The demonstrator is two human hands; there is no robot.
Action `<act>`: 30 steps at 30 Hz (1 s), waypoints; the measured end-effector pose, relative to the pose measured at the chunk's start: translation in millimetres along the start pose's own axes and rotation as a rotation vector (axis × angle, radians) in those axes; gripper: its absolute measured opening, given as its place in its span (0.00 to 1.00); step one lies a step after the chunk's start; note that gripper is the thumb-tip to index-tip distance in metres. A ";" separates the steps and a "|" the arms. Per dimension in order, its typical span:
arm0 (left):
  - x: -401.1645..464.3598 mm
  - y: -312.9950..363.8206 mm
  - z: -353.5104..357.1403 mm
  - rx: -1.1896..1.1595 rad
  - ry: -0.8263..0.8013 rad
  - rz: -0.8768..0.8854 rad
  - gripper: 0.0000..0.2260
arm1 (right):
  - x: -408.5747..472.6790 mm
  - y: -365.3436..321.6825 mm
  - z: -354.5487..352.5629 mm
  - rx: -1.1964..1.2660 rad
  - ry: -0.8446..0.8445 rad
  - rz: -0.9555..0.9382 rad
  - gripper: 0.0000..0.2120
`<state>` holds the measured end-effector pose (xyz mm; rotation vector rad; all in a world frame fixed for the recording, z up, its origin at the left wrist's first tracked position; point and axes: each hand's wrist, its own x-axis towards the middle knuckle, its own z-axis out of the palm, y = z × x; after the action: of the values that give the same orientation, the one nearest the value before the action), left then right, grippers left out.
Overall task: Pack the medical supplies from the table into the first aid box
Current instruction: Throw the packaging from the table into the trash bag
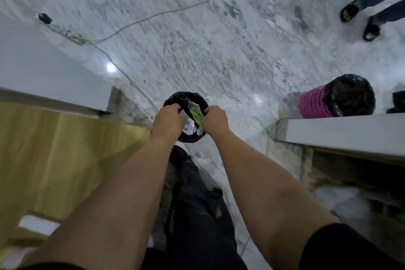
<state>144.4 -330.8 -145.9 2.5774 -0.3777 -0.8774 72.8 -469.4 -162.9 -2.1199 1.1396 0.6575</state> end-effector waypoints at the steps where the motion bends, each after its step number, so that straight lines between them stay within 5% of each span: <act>1: 6.5 0.5 2.4 0.004 -0.011 0.003 0.04 | 5.2 -0.1 1.1 -0.036 0.001 -0.009 0.08; 10: 1.1 -0.1 -20.1 0.149 -0.009 0.113 0.11 | -12.1 -22.7 -12.3 -0.185 -0.017 -0.156 0.09; 17: -51.9 -21.5 -104.1 0.208 0.161 0.108 0.19 | -77.9 -88.7 -25.0 -0.334 0.053 -0.398 0.16; 23: -157.9 -98.3 -200.9 0.239 0.362 -0.022 0.16 | -176.1 -176.0 -7.7 -0.515 0.062 -0.678 0.28; 30: -341.3 -231.1 -261.3 0.264 0.586 -0.328 0.13 | -332.9 -271.1 69.4 -0.637 0.096 -1.098 0.29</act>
<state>75.7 72.4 120.4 3.0322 0.1127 -0.1308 129.7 -124.7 96.1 -2.8433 -0.3640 0.3807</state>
